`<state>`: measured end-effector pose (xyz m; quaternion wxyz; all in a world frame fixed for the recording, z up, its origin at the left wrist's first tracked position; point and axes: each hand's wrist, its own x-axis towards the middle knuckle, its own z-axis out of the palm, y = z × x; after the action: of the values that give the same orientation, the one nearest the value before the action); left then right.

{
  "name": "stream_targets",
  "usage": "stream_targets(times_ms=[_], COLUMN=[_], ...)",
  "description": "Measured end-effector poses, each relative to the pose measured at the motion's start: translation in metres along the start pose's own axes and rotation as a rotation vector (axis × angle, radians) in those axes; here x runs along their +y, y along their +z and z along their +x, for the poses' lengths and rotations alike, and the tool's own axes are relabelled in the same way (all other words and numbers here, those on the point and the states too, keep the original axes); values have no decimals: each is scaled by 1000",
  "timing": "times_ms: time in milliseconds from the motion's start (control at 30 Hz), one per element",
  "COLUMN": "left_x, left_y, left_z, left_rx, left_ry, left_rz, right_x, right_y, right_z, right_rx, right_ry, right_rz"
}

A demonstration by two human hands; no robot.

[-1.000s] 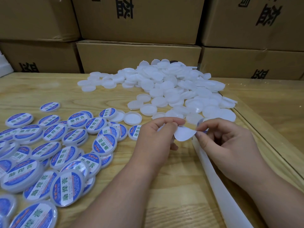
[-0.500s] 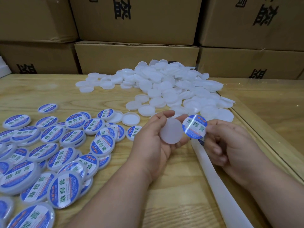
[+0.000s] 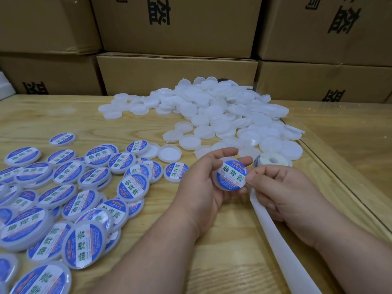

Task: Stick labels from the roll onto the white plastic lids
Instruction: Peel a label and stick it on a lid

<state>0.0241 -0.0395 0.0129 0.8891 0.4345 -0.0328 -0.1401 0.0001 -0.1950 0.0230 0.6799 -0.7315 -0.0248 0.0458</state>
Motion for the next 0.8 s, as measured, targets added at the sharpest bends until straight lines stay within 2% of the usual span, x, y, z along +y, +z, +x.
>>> stream_targets(times_ms=[533, 800], left_x=[-3, -4], left_y=[0, -1], left_z=[1, 0], left_rx=[-24, -34], left_ry=[52, 75], left_rz=[67, 173], right_x=[0, -2], right_y=[2, 2], right_z=[-1, -2], right_rx=[10, 22], right_ry=[38, 58], right_rz=[-6, -19])
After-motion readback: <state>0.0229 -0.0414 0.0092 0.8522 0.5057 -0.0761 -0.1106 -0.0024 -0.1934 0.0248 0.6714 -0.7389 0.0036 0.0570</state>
